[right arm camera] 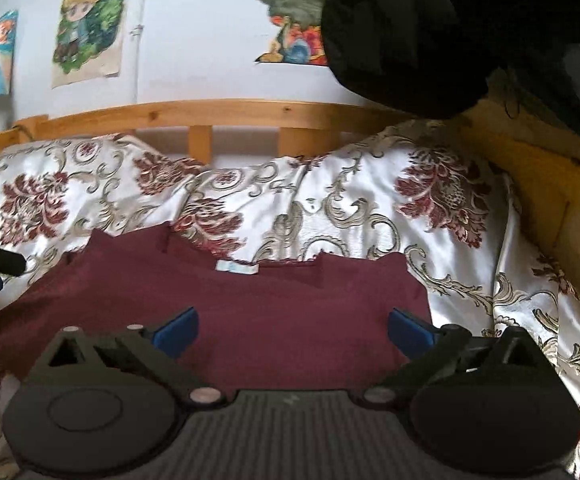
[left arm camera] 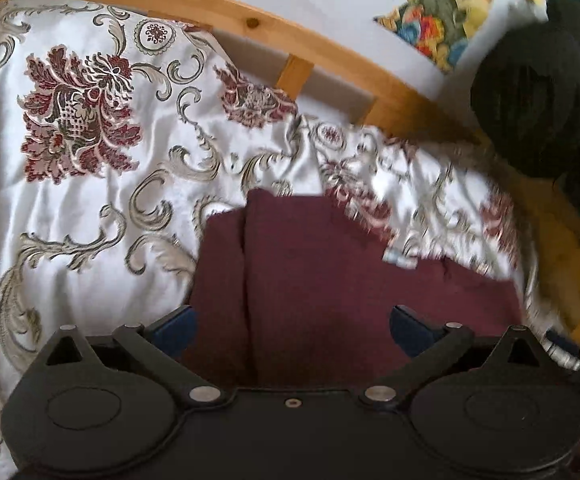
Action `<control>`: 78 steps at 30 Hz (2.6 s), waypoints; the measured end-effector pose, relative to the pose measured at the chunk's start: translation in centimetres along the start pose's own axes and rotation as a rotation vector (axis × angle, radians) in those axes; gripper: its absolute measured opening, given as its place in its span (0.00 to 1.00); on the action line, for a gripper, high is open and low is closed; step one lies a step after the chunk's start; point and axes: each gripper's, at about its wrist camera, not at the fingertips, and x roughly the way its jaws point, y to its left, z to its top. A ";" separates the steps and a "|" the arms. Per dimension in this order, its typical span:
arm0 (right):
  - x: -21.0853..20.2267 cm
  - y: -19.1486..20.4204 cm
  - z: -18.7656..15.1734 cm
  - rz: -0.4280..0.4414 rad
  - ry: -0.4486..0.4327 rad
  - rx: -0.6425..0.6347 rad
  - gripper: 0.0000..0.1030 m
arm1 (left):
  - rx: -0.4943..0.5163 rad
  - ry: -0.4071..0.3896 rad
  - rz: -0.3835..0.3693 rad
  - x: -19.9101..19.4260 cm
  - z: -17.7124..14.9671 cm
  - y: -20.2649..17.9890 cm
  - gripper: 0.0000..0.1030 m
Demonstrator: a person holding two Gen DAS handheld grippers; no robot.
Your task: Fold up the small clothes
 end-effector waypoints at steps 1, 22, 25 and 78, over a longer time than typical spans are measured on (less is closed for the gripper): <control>-0.3 0.3 0.0 -0.003 0.005 -0.001 0.99 | 0.007 0.000 0.007 -0.1 -0.2 0.1 0.99; 1.6 5.1 -4.8 0.019 0.076 0.041 1.00 | -0.103 0.140 0.064 2.4 -2.3 2.8 0.99; 2.3 5.6 -5.2 0.020 0.094 0.027 1.00 | -0.097 0.145 0.058 2.5 -2.5 3.0 0.99; 2.6 6.6 -6.3 -0.024 0.114 -0.009 0.99 | -0.083 0.146 0.061 3.0 -3.0 3.0 0.99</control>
